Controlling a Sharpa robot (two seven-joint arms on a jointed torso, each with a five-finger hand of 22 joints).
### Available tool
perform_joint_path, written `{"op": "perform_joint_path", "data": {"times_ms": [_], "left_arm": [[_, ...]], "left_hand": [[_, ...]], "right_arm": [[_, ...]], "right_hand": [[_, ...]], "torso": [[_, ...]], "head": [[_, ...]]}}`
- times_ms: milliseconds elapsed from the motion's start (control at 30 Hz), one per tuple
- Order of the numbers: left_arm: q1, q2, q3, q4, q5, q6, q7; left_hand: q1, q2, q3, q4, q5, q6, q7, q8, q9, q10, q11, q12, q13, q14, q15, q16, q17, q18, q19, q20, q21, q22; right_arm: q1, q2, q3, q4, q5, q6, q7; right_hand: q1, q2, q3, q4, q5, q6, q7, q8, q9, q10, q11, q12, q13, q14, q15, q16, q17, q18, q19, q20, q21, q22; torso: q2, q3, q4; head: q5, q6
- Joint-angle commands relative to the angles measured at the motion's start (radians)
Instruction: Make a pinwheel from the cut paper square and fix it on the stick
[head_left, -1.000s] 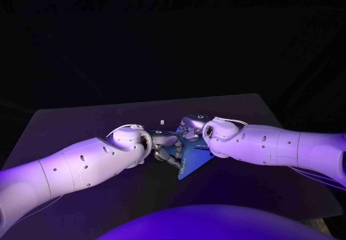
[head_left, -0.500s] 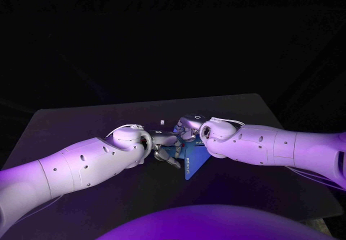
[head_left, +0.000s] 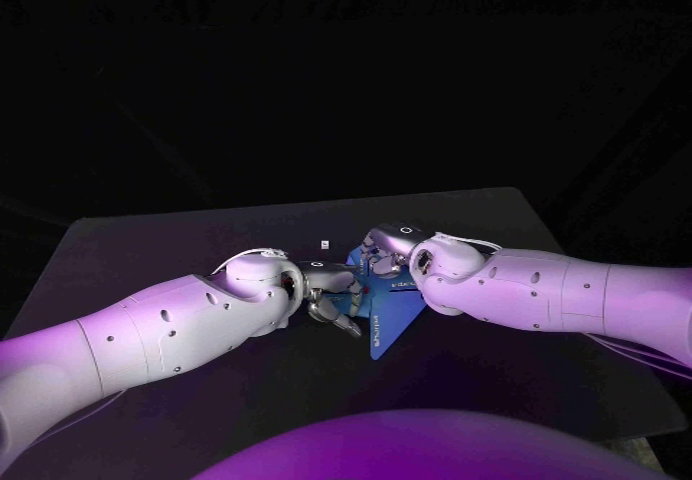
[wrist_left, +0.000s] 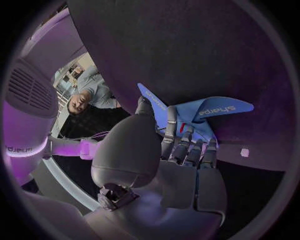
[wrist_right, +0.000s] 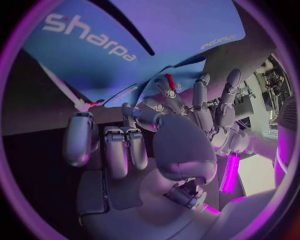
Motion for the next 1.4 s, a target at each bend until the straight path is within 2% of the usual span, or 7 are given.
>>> {"op": "perform_joint_path", "data": {"times_ms": [33, 133, 267, 467, 633, 800, 1400], "left_arm": [[0.0, 0.0, 0.0, 0.001, 0.005, 0.012, -0.002], [0.0, -0.002, 0.0, 0.001, 0.006, 0.012, -0.003], [0.0, -0.003, 0.0, 0.001, 0.009, 0.012, -0.002], [0.0, -0.005, 0.0, 0.001, 0.01, 0.012, -0.002], [0.0, -0.007, 0.0, 0.002, 0.011, 0.015, -0.002], [-0.001, -0.007, 0.0, 0.003, 0.011, 0.022, -0.001], [-0.002, -0.012, 0.0, 0.001, 0.011, 0.052, -0.008]], "left_hand": [[-0.008, -0.001, 0.007, 0.001, -0.005, -0.002, 0.01, 0.003, 0.001, -0.01, -0.001, -0.004, -0.002, -0.001, 0.001, -0.001, 0.0, 0.011, -0.006, 0.004, 0.007, 0.001], [-0.01, -0.003, 0.007, 0.001, -0.005, -0.018, 0.005, -0.004, 0.0, -0.024, 0.005, -0.005, -0.003, -0.002, 0.003, -0.002, -0.001, 0.011, -0.006, 0.004, 0.007, 0.001], [-0.021, -0.008, 0.011, 0.001, -0.005, -0.062, -0.037, -0.048, -0.023, -0.034, 0.026, -0.004, -0.003, -0.004, 0.014, -0.002, -0.001, 0.003, -0.006, 0.005, 0.008, 0.001], [-0.025, -0.01, 0.016, 0.001, -0.005, -0.081, -0.045, -0.096, -0.061, -0.046, 0.026, -0.005, -0.003, -0.004, 0.015, -0.002, -0.001, -0.001, -0.006, 0.004, 0.008, 0.002], [-0.025, -0.001, 0.016, 0.0, -0.005, -0.085, -0.054, -0.173, -0.123, -0.044, 0.019, -0.004, -0.003, -0.005, 0.012, -0.001, 0.0, 0.0, -0.006, 0.003, 0.008, 0.002], [-0.02, 0.013, 0.005, -0.001, -0.005, -0.072, -0.053, -0.23, -0.174, -0.026, 0.006, -0.002, -0.001, -0.002, 0.002, 0.0, 0.001, 0.006, -0.006, 0.003, 0.008, 0.002], [-0.013, 0.033, -0.017, -0.001, -0.005, -0.031, -0.05, -0.26, -0.212, -0.009, 0.001, -0.001, 0.0, 0.007, -0.004, 0.001, 0.004, 0.013, -0.007, 0.003, 0.007, 0.001]], "right_arm": [[0.007, -0.032, 0.004, 0.029, 0.082, -0.176, 0.058], [0.017, -0.067, 0.006, 0.052, 0.207, -0.171, 0.095], [0.031, -0.11, 0.008, 0.07, 0.384, -0.108, 0.121], [0.04, -0.143, 0.009, 0.068, 0.517, -0.02, 0.116], [0.043, -0.141, 0.01, 0.051, 0.553, 0.041, 0.083], [0.044, -0.121, 0.01, 0.026, 0.559, 0.048, 0.051], [0.038, -0.038, 0.009, -0.066, 0.526, 0.106, -0.021]], "right_hand": [[-0.006, -0.036, -0.054, 0.001, -0.003, -0.009, 0.001, 0.008, 0.006, 0.106, 0.008, 0.003, 0.263, 0.106, 0.004, 0.004, 0.263, 0.01, 0.002, 0.005, -0.009, 0.073], [-0.003, -0.07, -0.148, 0.014, -0.002, -0.013, -0.003, 0.016, 0.015, 0.106, 0.006, 0.003, 0.263, 0.106, 0.003, 0.004, 0.263, 0.011, 0.001, 0.005, -0.017, 0.071], [0.008, -0.093, -0.218, 0.018, 0.015, -0.018, -0.004, 0.019, 0.019, 0.106, 0.004, 0.003, 0.263, 0.106, 0.005, 0.004, 0.263, 0.013, -0.002, 0.006, -0.029, 0.066], [0.017, -0.104, -0.258, 0.019, 0.02, -0.015, -0.007, 0.023, 0.023, 0.106, 0.002, 0.003, 0.263, 0.106, 0.005, 0.004, 0.263, 0.013, -0.001, 0.006, -0.032, 0.066], [0.02, -0.11, -0.285, 0.022, 0.005, -0.018, -0.007, 0.022, 0.024, 0.106, 0.002, 0.003, 0.263, 0.106, 0.005, 0.004, 0.263, 0.013, -0.002, 0.006, -0.037, 0.064], [0.022, -0.113, -0.294, 0.021, 0.0, -0.019, -0.007, 0.021, 0.024, 0.106, 0.003, 0.003, 0.263, 0.106, 0.005, 0.004, 0.263, 0.013, -0.001, 0.006, -0.036, 0.065], [0.023, -0.124, -0.327, 0.025, -0.005, -0.024, -0.005, 0.018, 0.022, 0.106, 0.004, 0.003, 0.263, 0.106, 0.006, 0.004, 0.263, 0.014, -0.002, 0.006, -0.042, 0.063]], "torso": [[0.0, 0.0002, -0.0005], [0.0, -0.0001, -0.0005], [0.0, 0.0, -0.0007], [0.0, 0.0006, -0.001], [0.0, 0.0006, -0.0002], [0.001, -0.0007, 0.0013], [0.001, -0.0007, 0.0019]], "head": [[0.001, 0.0], [0.001, 0.0], [0.002, 0.0], [0.001, 0.0], [-0.002, 0.0], [-0.006, 0.0], [-0.003, 0.0]]}}
